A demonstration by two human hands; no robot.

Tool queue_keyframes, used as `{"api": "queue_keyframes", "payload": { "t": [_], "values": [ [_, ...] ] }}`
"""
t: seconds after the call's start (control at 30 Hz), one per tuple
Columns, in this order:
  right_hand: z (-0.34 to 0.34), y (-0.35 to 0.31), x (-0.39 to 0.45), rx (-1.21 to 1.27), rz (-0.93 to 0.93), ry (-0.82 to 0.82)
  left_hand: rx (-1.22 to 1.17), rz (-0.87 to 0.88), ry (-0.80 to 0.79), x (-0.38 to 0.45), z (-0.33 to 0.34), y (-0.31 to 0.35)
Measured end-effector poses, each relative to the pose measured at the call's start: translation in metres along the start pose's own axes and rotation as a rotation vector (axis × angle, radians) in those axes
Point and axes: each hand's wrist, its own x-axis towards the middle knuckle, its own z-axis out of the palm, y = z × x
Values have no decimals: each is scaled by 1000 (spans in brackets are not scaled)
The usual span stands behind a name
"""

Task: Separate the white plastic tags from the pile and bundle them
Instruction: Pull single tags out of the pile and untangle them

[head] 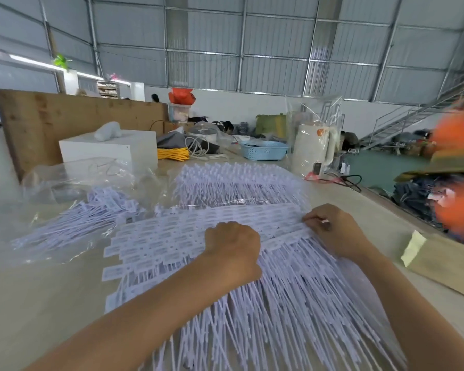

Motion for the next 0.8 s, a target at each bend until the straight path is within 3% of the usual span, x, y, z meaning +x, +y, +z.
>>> {"api": "queue_keyframes", "payload": {
  "t": [0.2, 0.37, 0.47, 0.6, 0.7, 0.8],
  "values": [
    [-19, 8, -4, 37, 5, -218, -194, 0, 19, 6, -11, -8],
    [-30, 10, -7, 75, 37, -271, -341, 81, 17, 13, -16, -16],
    [-33, 6, -6, 20, -44, -152, -315, 124, -62, 12, -9, -19],
    [-45, -4, -3, 141, -123, 99, -364, 167, -91, 7, -19, -34],
    [-47, -15, -3, 351, -78, 183, -637, 229, -76, 0, -39, -45],
    [-46, -20, -5, 380, -65, 264, -801, 230, 67, -3, -58, -55]
  ]
}}
